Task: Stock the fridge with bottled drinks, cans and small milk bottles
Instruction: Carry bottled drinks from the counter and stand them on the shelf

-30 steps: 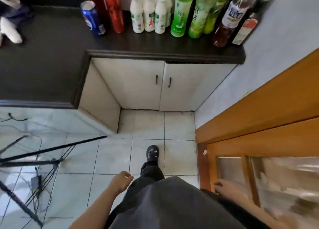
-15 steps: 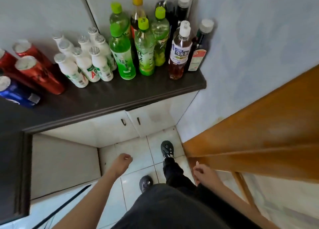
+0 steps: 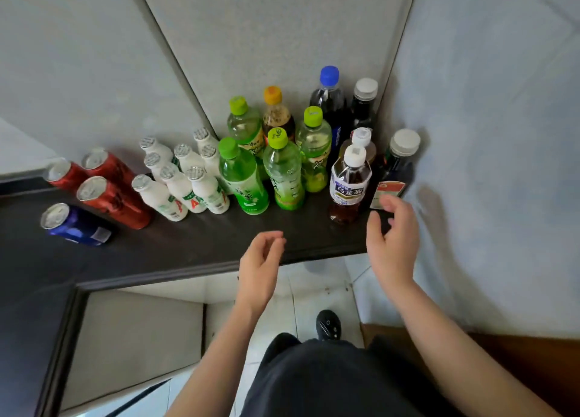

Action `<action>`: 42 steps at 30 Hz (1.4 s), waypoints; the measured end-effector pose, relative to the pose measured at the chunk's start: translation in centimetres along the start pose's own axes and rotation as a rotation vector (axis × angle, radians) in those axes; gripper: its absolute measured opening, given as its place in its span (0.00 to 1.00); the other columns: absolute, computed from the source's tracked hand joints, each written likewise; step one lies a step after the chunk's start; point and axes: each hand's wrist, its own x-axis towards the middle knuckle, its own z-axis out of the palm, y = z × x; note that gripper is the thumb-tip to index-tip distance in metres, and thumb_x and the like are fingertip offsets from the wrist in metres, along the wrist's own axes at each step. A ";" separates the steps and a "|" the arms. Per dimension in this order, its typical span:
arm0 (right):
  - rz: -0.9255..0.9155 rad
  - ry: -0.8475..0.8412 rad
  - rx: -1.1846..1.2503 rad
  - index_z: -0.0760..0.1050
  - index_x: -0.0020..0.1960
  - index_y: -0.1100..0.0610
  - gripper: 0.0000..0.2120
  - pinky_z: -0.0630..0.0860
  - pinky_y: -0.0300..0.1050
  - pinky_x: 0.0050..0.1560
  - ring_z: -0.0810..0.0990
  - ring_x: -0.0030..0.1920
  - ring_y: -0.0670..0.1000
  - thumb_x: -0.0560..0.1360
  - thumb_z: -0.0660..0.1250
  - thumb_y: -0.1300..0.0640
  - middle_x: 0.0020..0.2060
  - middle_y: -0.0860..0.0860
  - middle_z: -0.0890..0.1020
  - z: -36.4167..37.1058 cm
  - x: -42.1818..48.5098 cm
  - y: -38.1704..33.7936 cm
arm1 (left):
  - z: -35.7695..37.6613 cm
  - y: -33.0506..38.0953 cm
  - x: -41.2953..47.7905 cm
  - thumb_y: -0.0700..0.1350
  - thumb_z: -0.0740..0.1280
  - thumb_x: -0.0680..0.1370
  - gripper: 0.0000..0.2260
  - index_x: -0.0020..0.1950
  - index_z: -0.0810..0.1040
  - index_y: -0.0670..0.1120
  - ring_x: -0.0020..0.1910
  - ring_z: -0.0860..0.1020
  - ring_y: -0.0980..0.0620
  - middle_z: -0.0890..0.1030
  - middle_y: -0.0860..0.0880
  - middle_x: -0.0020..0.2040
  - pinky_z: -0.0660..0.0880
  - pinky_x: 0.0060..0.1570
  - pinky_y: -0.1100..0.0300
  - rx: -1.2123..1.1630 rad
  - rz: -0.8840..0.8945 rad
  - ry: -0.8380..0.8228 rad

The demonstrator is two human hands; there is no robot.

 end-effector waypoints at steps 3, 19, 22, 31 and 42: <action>-0.099 -0.011 0.047 0.72 0.61 0.62 0.16 0.74 0.44 0.54 0.75 0.55 0.49 0.74 0.67 0.63 0.54 0.54 0.77 -0.1 1.7 -1.1 | 1.1 2.2 1.5 0.42 0.64 0.78 0.06 0.53 0.76 0.51 0.47 0.77 0.61 0.80 0.54 0.48 0.72 0.46 0.71 0.010 0.192 0.186; -0.038 -0.129 0.052 0.67 0.66 0.56 0.28 0.68 0.36 0.56 0.71 0.60 0.44 0.71 0.71 0.48 0.59 0.45 0.72 0.8 4.1 -3.3 | -0.8 5.1 10.4 0.48 0.68 0.75 0.34 0.75 0.55 0.42 0.73 0.61 0.51 0.62 0.46 0.73 0.59 0.73 0.49 0.027 0.311 0.394; -0.015 -0.144 0.025 0.68 0.66 0.55 0.29 0.69 0.37 0.53 0.71 0.58 0.42 0.69 0.70 0.46 0.60 0.48 0.74 2.1 4.7 -3.5 | -1.2 5.9 11.4 0.47 0.67 0.76 0.28 0.72 0.61 0.42 0.69 0.66 0.50 0.68 0.46 0.69 0.63 0.70 0.51 0.050 0.308 0.381; 0.025 -0.088 0.075 0.62 0.69 0.55 0.32 0.71 0.41 0.60 0.73 0.63 0.48 0.71 0.72 0.51 0.63 0.48 0.73 4.8 3.5 -2.7 | -3.6 4.7 12.0 0.51 0.57 0.78 0.17 0.58 0.74 0.39 0.55 0.70 0.45 0.75 0.43 0.53 0.66 0.58 0.52 0.296 0.436 0.320; 0.118 0.061 0.070 0.65 0.68 0.53 0.30 0.69 0.39 0.61 0.72 0.61 0.44 0.70 0.70 0.45 0.59 0.42 0.72 5.9 0.7 -3.7 | -5.0 2.4 12.1 0.51 0.57 0.80 0.14 0.61 0.71 0.45 0.53 0.71 0.55 0.72 0.54 0.52 0.66 0.54 0.66 0.068 0.492 0.141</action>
